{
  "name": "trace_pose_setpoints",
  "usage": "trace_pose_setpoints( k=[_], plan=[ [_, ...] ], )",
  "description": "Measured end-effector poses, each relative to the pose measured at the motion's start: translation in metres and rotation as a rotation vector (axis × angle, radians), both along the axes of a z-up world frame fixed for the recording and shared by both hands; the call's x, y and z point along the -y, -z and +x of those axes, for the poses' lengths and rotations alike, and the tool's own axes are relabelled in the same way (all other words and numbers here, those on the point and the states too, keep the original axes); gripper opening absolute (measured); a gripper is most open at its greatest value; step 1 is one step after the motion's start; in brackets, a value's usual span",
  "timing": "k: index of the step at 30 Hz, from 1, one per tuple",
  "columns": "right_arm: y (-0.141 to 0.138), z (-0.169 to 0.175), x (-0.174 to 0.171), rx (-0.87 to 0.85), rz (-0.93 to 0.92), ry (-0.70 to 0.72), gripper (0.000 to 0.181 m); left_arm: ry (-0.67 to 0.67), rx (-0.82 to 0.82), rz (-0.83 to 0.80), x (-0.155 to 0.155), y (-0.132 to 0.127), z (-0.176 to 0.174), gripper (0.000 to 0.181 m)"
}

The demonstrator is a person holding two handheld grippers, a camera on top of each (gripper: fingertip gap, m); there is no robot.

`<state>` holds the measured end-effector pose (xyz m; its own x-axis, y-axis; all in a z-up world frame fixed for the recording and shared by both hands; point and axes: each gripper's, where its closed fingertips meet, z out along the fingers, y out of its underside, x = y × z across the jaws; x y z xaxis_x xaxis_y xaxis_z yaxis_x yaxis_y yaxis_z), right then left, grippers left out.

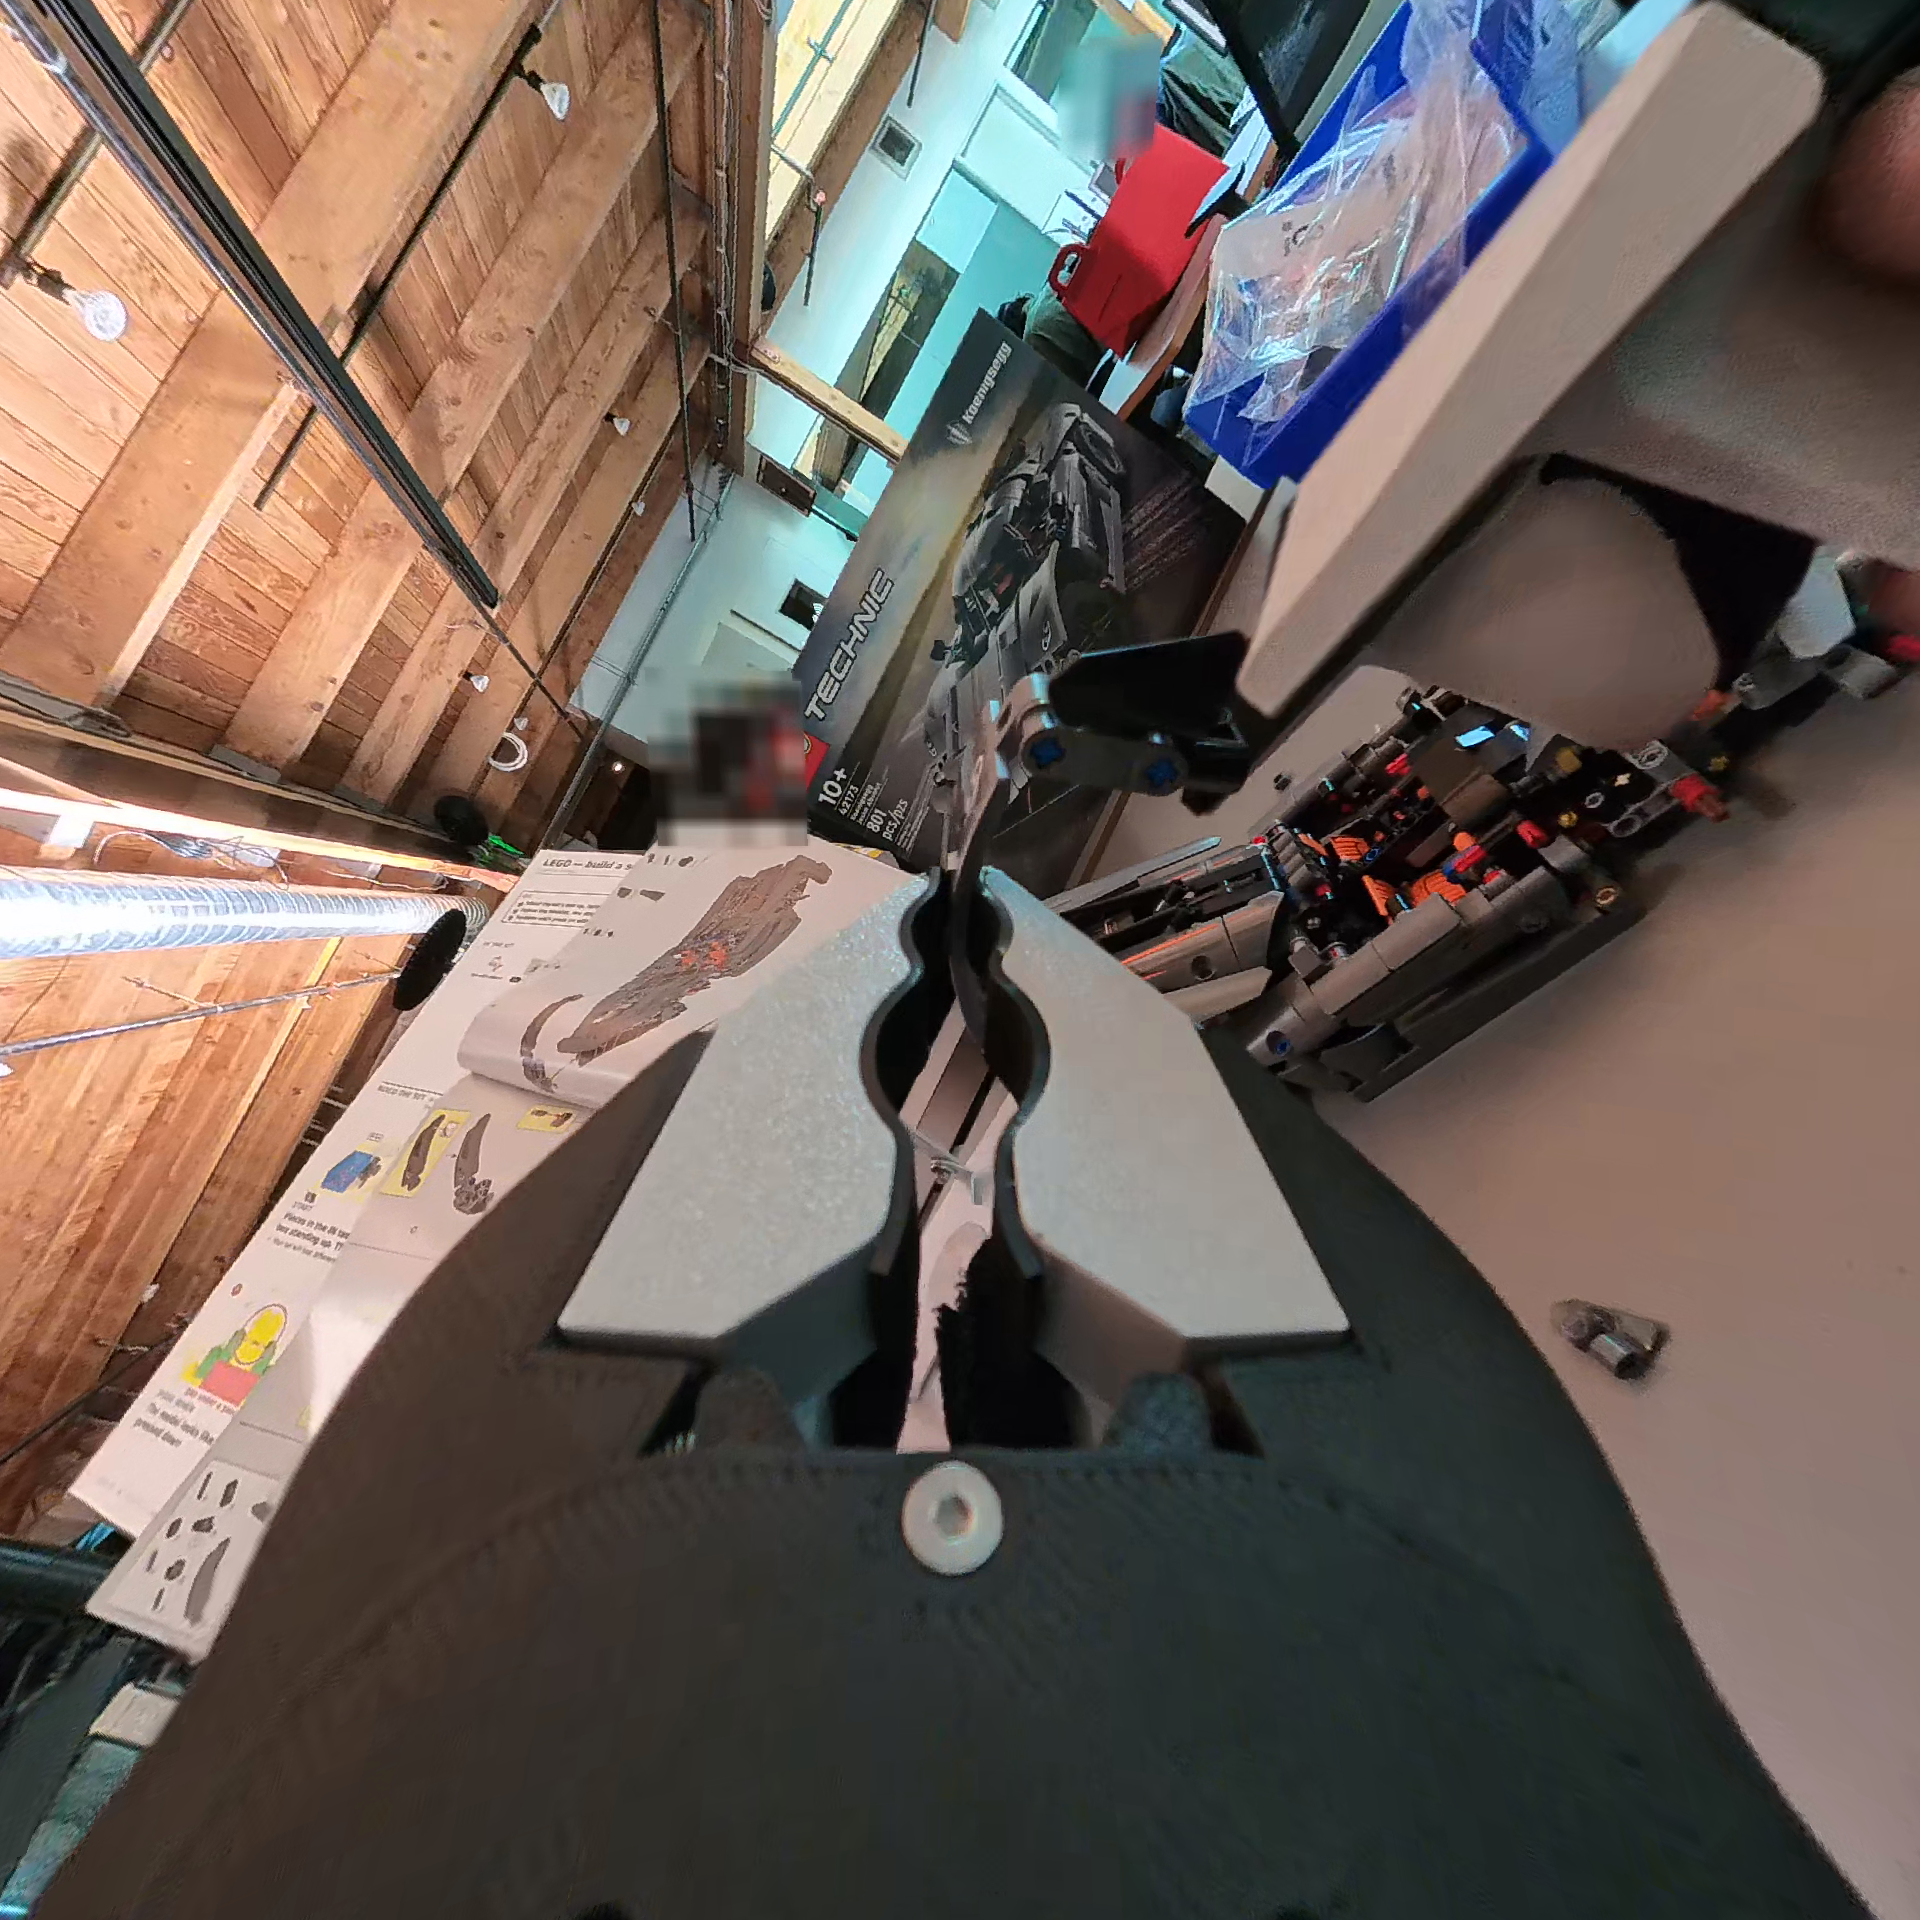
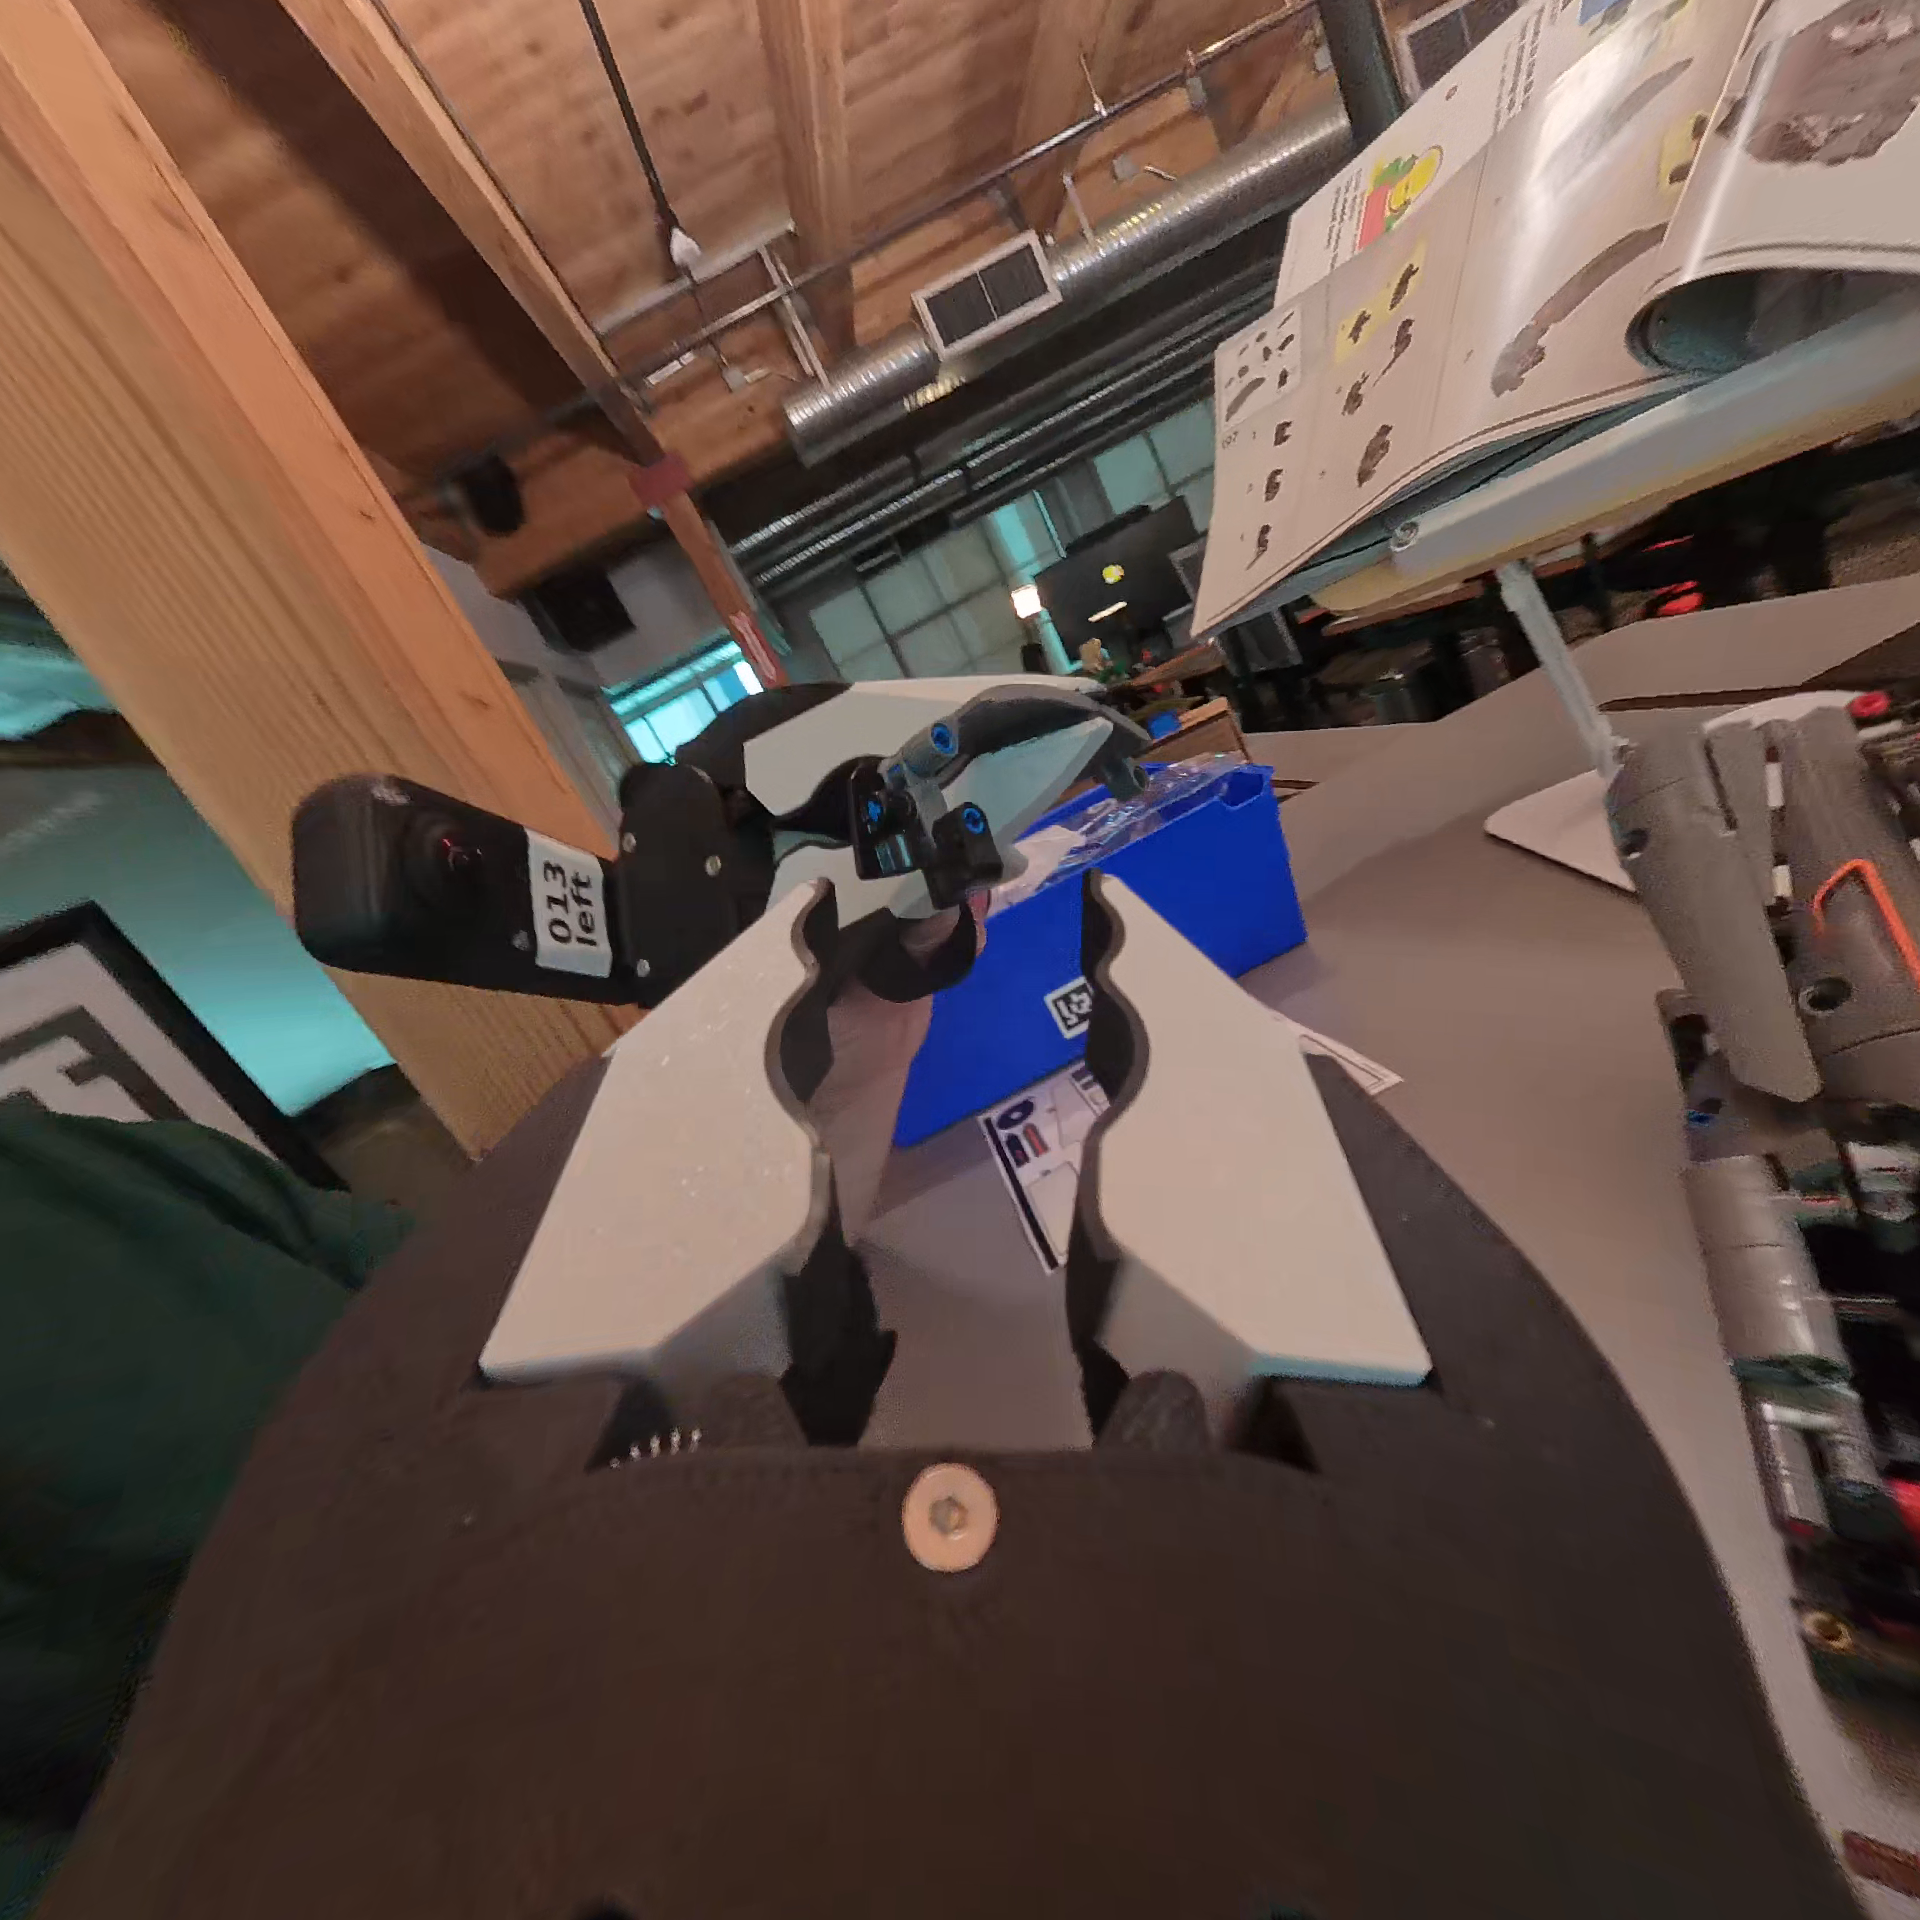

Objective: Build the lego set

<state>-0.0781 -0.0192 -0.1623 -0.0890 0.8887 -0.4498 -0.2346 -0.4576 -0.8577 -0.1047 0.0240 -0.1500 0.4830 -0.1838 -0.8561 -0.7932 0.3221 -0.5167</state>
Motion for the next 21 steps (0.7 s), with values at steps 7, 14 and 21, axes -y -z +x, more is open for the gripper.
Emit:
trace_pose_setpoints(
  k=[7, 14, 21],
  plan=[
    [-0.0055, -0.0034, 0.0013, 0.106, 0.200, 0.171, 0.046, 0.003, 0.024, -0.013, -0.0007, -0.0027, -0.0010, 0.000],
    [-0.0064, -0.0069, -0.0005, 0.184, 0.286, 0.255, 0.034, 0.000, 0.005, -0.019, -0.0005, -0.0012, 0.0021, 0.000],
    [-0.0066, -0.0069, 0.0020, 0.151, 0.224, 0.186, 0.021, 0.006, -0.003, -0.029, 0.0003, -0.0016, 0.0042, 0.000]
  ],
)
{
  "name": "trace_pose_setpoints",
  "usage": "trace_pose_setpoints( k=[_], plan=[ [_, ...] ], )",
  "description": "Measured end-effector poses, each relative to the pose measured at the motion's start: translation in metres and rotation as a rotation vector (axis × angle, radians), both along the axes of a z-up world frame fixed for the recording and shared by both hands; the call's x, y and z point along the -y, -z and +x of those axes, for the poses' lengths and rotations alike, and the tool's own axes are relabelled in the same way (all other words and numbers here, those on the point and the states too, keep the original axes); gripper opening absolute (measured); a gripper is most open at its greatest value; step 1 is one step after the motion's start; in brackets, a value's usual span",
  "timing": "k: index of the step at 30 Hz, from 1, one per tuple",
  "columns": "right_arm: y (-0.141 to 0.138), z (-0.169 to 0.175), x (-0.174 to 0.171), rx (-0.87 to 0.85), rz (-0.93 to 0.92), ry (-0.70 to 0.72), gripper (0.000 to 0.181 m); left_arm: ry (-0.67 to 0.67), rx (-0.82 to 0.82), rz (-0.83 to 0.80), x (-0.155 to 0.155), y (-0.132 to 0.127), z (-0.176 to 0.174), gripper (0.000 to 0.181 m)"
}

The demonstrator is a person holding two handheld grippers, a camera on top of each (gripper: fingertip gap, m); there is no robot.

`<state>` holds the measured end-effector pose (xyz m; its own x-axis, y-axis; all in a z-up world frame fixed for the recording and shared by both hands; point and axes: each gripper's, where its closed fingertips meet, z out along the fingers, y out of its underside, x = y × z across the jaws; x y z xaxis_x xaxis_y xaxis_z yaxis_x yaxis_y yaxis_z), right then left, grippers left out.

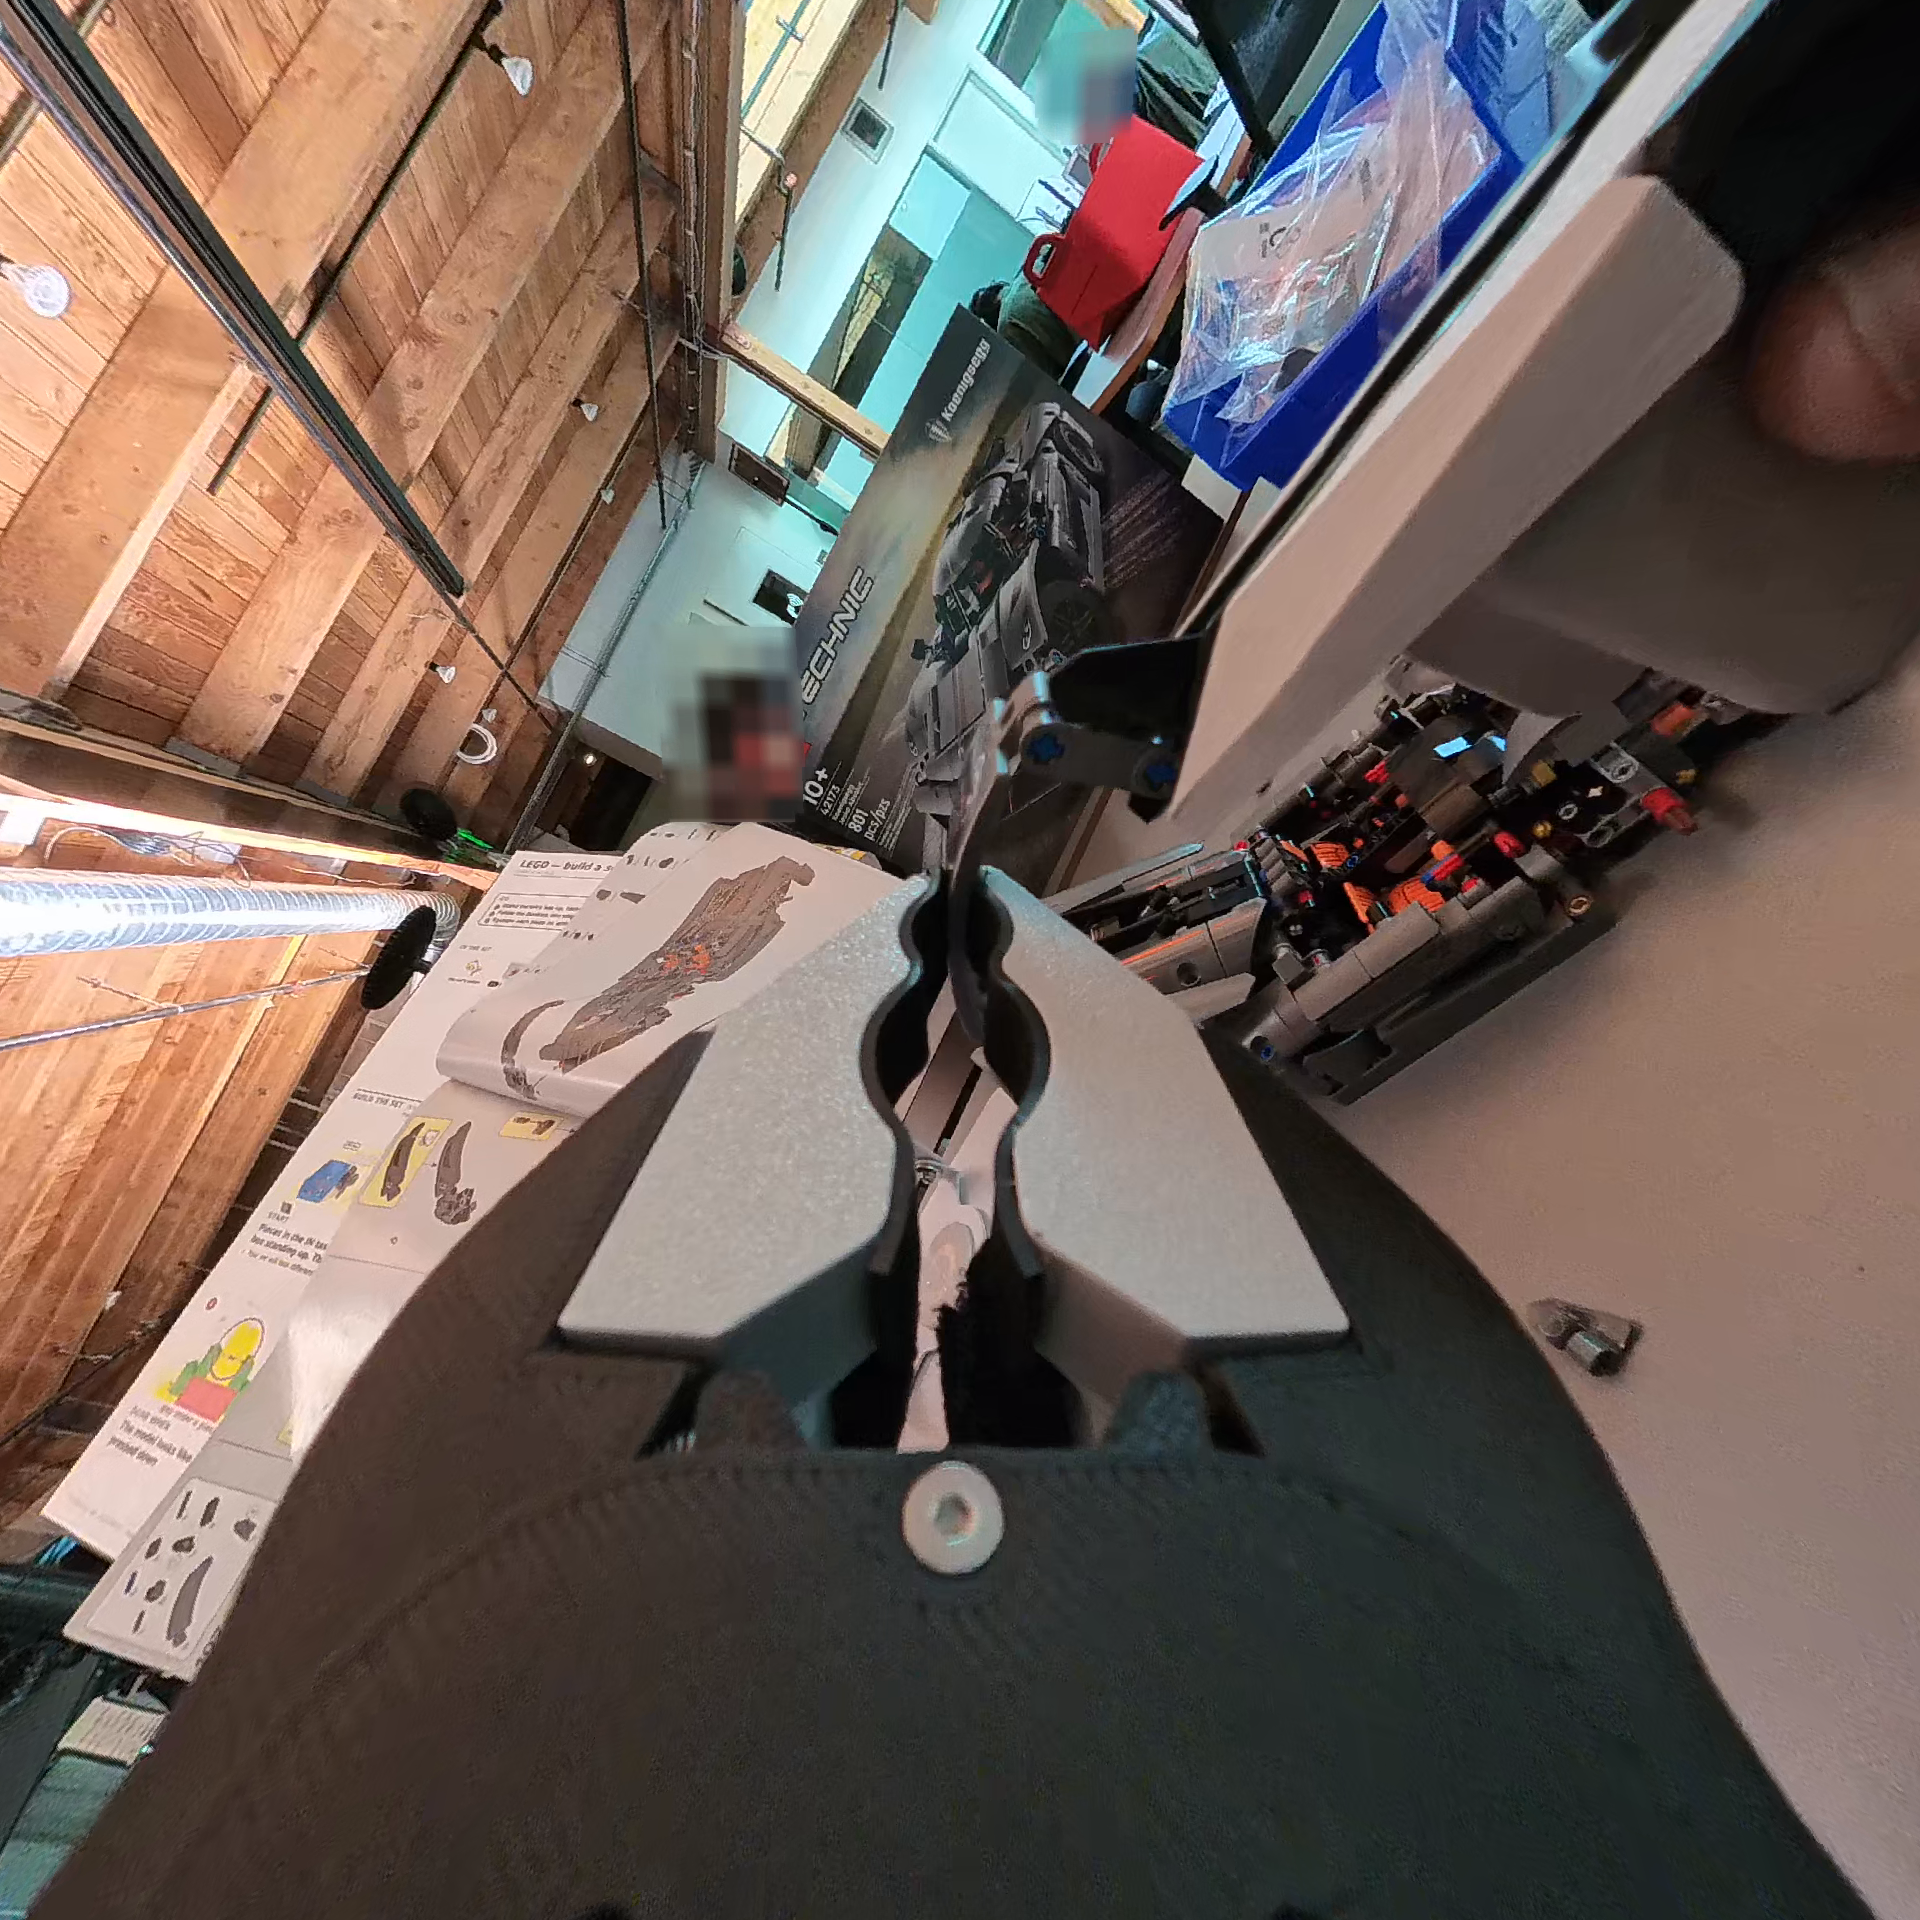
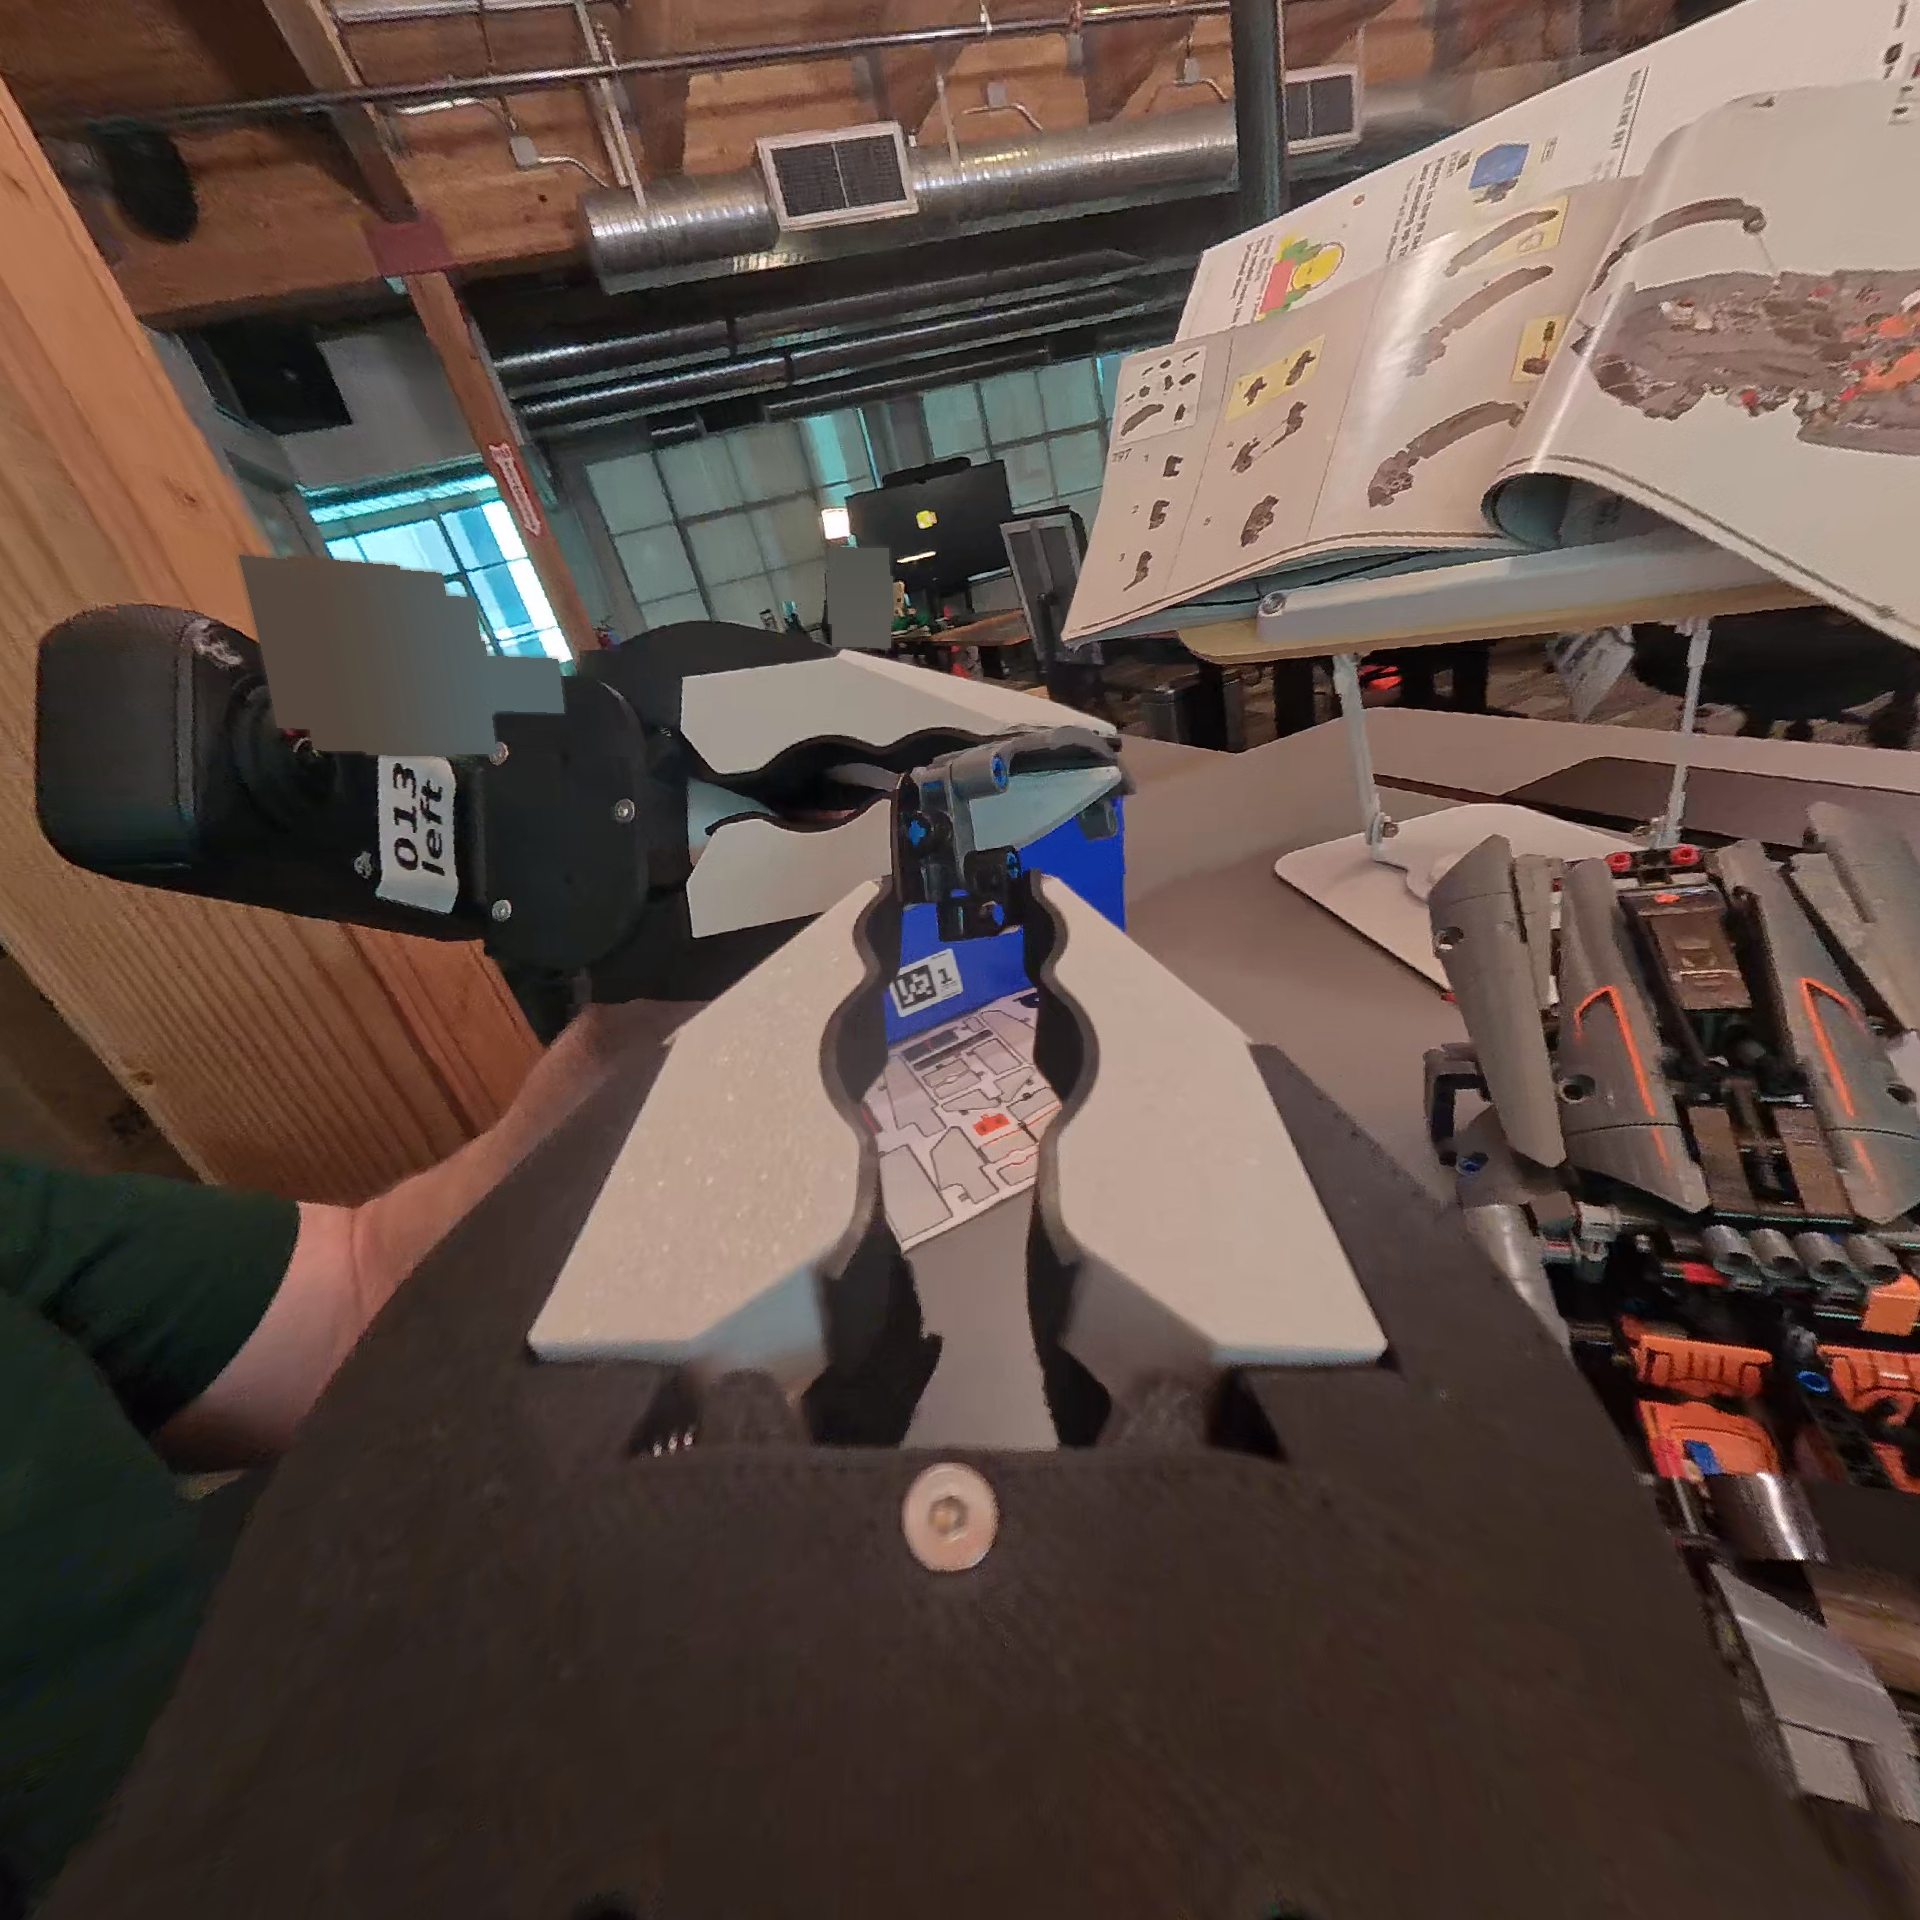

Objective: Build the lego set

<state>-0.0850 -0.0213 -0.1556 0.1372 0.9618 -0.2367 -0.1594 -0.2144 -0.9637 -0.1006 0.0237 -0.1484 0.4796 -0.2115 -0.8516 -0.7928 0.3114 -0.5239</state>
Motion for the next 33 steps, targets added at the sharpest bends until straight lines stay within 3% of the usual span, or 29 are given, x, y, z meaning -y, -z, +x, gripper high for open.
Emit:
trace_pose_setpoints(
  k=[10, 17, 20, 27, 33],
  plan=[
    [-0.008, 0.009, -0.001, -0.154, -0.215, -0.184, 0.021, 0.023, -0.004, 0.030, 0.003, -0.005, 0.004, 0.001],
    [-0.009, 0.012, 0.000, -0.235, -0.326, -0.297, 0.019, 0.052, 0.004, 0.062, 0.007, -0.010, 0.009, 0.011],
    [-0.008, 0.012, 0.002, -0.244, -0.360, -0.334, 0.019, 0.061, -0.023, 0.063, 0.008, -0.008, 0.013, 0.006],
    [-0.012, 0.031, -0.013, -0.188, -0.279, -0.185, 0.031, 0.036, -0.034, 0.026, 0.003, -0.002, 0.009, 0.000],
    [-0.016, 0.039, -0.009, -0.076, -0.142, -0.096, 0.027, 0.041, -0.052, 0.020, 0.002, 0.000, 0.012, 0.000]
  ],
)
